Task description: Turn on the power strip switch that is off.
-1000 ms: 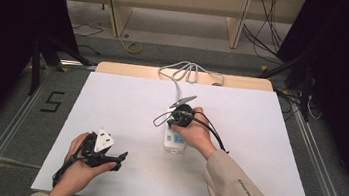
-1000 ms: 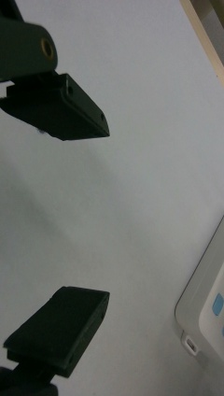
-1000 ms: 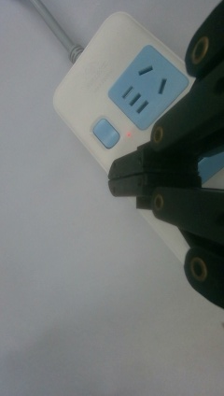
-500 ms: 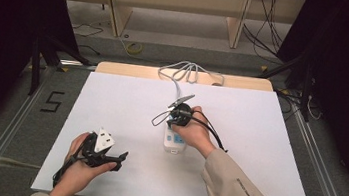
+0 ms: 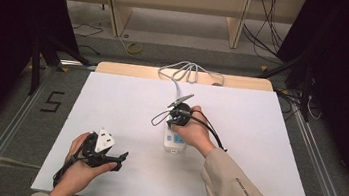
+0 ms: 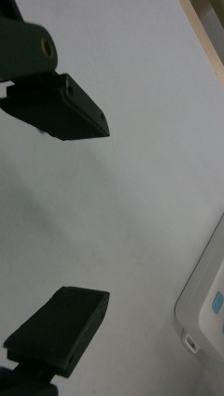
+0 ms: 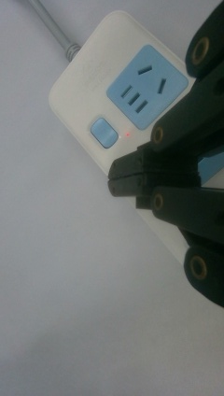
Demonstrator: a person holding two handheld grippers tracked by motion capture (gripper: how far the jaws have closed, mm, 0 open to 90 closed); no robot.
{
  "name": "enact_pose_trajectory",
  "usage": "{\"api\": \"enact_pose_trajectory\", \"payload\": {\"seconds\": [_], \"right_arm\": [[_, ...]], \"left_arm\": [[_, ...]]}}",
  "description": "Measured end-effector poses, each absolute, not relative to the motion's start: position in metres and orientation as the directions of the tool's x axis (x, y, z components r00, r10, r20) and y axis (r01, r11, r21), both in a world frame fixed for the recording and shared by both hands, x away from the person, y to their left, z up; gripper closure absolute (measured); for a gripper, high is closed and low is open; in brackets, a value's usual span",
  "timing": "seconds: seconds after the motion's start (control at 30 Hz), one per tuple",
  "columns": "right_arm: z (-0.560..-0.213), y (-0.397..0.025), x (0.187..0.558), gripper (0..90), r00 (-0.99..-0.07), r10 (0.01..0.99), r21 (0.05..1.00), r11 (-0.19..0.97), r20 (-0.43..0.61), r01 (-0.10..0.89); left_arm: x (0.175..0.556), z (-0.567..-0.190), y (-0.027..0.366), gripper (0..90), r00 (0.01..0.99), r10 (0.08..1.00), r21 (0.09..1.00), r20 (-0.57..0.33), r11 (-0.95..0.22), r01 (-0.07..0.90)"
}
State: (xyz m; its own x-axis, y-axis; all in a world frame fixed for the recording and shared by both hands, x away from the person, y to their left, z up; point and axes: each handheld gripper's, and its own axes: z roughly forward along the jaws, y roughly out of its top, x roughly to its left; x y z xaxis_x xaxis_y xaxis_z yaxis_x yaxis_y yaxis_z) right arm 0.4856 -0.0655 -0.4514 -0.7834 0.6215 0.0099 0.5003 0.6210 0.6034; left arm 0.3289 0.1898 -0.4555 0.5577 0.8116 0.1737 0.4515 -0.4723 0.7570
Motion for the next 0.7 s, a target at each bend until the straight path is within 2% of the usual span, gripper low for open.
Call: {"api": "enact_pose_trajectory", "payload": {"seconds": [0.7], "right_arm": [[-0.4490, -0.0607, 0.4870, 90.0, -0.784, 0.621, 0.575, 0.642, -0.002, 0.507]], "left_arm": [[0.3289, -0.4555, 0.1894, 17.3, 0.562, 0.808, 0.753, 0.175, -0.478, 0.452]]}}
